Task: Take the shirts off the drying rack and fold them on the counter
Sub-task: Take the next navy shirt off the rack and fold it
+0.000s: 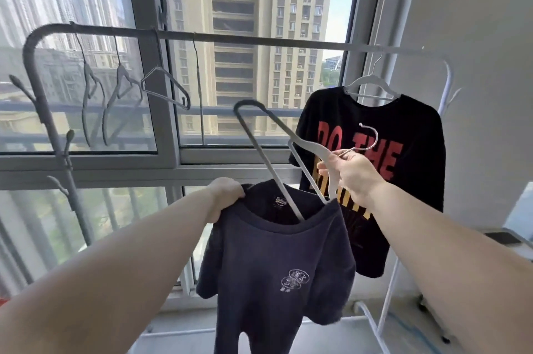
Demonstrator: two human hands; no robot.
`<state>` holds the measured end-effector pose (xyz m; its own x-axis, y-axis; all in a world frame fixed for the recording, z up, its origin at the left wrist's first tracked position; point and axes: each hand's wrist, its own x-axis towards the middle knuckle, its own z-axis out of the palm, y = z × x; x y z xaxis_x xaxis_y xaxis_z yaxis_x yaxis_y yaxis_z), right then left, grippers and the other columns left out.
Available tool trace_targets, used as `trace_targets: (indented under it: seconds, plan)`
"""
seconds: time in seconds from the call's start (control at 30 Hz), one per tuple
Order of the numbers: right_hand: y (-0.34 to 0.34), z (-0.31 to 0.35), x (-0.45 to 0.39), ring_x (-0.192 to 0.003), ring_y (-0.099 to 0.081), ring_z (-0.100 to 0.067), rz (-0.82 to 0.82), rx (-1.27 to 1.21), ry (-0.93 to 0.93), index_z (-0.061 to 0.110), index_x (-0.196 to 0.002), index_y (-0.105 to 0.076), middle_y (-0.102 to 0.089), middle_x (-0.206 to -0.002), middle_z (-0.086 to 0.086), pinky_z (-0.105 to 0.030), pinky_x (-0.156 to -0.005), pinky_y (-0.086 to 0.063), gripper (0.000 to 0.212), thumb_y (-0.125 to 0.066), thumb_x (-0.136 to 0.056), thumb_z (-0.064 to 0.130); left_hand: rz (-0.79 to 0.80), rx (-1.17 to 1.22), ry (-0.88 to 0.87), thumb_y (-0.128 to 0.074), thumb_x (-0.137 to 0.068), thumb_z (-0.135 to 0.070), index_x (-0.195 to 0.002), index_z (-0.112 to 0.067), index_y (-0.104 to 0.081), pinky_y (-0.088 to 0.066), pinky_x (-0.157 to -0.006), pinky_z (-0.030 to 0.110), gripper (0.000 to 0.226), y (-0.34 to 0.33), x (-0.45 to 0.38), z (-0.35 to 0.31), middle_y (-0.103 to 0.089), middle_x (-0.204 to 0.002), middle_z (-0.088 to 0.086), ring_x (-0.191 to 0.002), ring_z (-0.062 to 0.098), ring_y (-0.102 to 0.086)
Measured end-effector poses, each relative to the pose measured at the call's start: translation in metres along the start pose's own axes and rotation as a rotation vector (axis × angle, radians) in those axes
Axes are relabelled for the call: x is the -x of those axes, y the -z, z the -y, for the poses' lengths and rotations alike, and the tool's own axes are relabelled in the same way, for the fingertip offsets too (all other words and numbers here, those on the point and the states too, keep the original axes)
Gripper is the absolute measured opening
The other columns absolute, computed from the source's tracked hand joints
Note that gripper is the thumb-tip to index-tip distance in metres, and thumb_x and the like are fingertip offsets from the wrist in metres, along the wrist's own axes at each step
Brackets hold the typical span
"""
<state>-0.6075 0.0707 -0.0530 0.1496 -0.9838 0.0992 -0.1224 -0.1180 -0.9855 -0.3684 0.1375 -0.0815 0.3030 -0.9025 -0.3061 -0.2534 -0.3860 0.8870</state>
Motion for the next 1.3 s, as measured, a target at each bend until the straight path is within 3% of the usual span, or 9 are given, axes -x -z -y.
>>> trace_targets:
  seconds: [0.17, 0.33, 0.53, 0.7, 0.93, 1.0, 1.13, 1.23, 1.3]
  plan:
    - [-0.014, 0.022, -0.003, -0.065, -0.055, -0.015, -0.258, -0.094, 0.136, 0.014, -0.102, -0.056, -0.062, -0.084, -0.006, -0.033, -0.074, -0.053, 0.013, -0.045, -0.101, 0.021, -0.031, -0.25, -0.23, -0.064, -0.088, -0.029, -0.095, -0.014, -0.062, -0.05, -0.076, 0.03, 0.016, -0.013, 0.001, -0.021, -0.062, -0.093, 0.007, -0.085, 0.022, -0.059]
    - [-0.018, 0.057, -0.009, -0.069, -0.054, -0.012, -0.272, -0.24, 0.238, 0.022, -0.095, -0.058, -0.064, -0.083, -0.003, -0.03, -0.071, -0.049, 0.012, -0.047, -0.1, 0.019, -0.065, -0.67, -0.334, -0.051, -0.096, -0.034, -0.118, -0.01, -0.062, -0.044, -0.088, 0.029, 0.034, -0.018, 0.001, -0.038, -0.063, -0.117, 0.008, -0.109, 0.026, -0.057]
    - [-0.013, 0.058, -0.005, -0.069, -0.053, -0.015, -0.2, 0.151, 0.247, 0.022, -0.099, -0.056, -0.064, -0.087, -0.005, -0.034, -0.075, -0.052, 0.009, -0.047, -0.099, 0.019, -0.015, -0.503, -0.509, -0.051, -0.096, -0.027, -0.103, -0.018, -0.056, -0.042, -0.073, 0.028, 0.012, -0.03, -0.009, -0.04, -0.061, -0.1, 0.005, -0.087, 0.021, -0.054]
    - [-0.016, 0.048, 0.003, -0.061, -0.051, -0.014, -0.059, 0.086, 0.179, 0.012, -0.105, -0.061, -0.065, -0.084, -0.01, -0.027, -0.062, -0.048, 0.011, -0.054, -0.097, 0.017, -0.046, -0.558, -0.725, -0.061, -0.091, -0.02, -0.147, -0.032, 0.004, -0.049, -0.075, 0.03, 0.086, -0.049, -0.002, -0.06, -0.06, -0.101, 0.009, -0.091, 0.024, -0.061]
    - [0.011, 0.085, -0.018, -0.053, -0.048, -0.007, -0.168, 0.489, 0.308, 0.021, -0.09, -0.067, -0.071, -0.084, -0.006, -0.019, -0.049, -0.039, 0.014, -0.054, -0.096, 0.019, -0.091, -0.544, -0.791, -0.06, -0.089, -0.013, -0.144, -0.034, 0.028, -0.056, -0.072, 0.035, 0.105, -0.066, -0.014, -0.075, -0.063, -0.099, 0.007, -0.078, 0.021, -0.062]
    - [0.014, 0.078, -0.018, -0.051, -0.049, -0.005, -0.001, 0.544, 0.262, 0.014, -0.097, -0.069, -0.071, -0.084, -0.009, -0.015, -0.045, -0.04, 0.013, -0.056, -0.095, 0.014, -0.161, -0.53, -0.746, -0.057, -0.093, -0.018, -0.147, -0.034, 0.021, -0.05, -0.069, 0.032, 0.096, -0.065, -0.019, -0.084, -0.058, -0.105, 0.004, -0.085, 0.023, -0.063]
    - [0.014, 0.058, -0.031, -0.064, -0.056, -0.013, 0.187, 0.33, 0.228, 0.008, -0.104, -0.067, -0.068, -0.086, -0.012, -0.022, -0.06, -0.05, 0.014, -0.061, -0.091, 0.009, -0.211, -0.635, -0.738, -0.045, -0.099, -0.024, -0.131, -0.022, -0.048, -0.039, -0.068, 0.023, 0.032, -0.06, -0.03, -0.105, -0.062, -0.114, 0.002, -0.087, 0.016, -0.052]
    - [0.033, 0.064, -0.054, -0.083, -0.063, -0.02, 0.253, 0.563, 0.179, 0.013, -0.098, -0.069, -0.067, -0.093, -0.01, -0.027, -0.081, -0.055, 0.012, -0.066, -0.088, 0.017, -0.239, -0.575, -0.643, -0.041, -0.1, -0.023, -0.122, -0.016, -0.052, -0.036, -0.059, 0.024, 0.025, -0.055, -0.048, -0.118, -0.058, -0.098, 0.003, -0.076, 0.013, -0.051]
    - [0.045, 0.065, -0.065, -0.084, -0.06, -0.018, 0.287, 0.805, 0.137, 0.017, -0.091, -0.069, -0.064, -0.089, -0.004, -0.023, -0.074, -0.05, 0.011, -0.061, -0.091, 0.024, -0.271, -0.517, -0.56, -0.04, -0.1, -0.022, -0.12, -0.014, -0.052, -0.039, -0.064, 0.027, 0.025, -0.044, -0.06, -0.124, -0.056, -0.095, 0.004, -0.077, 0.016, -0.051]
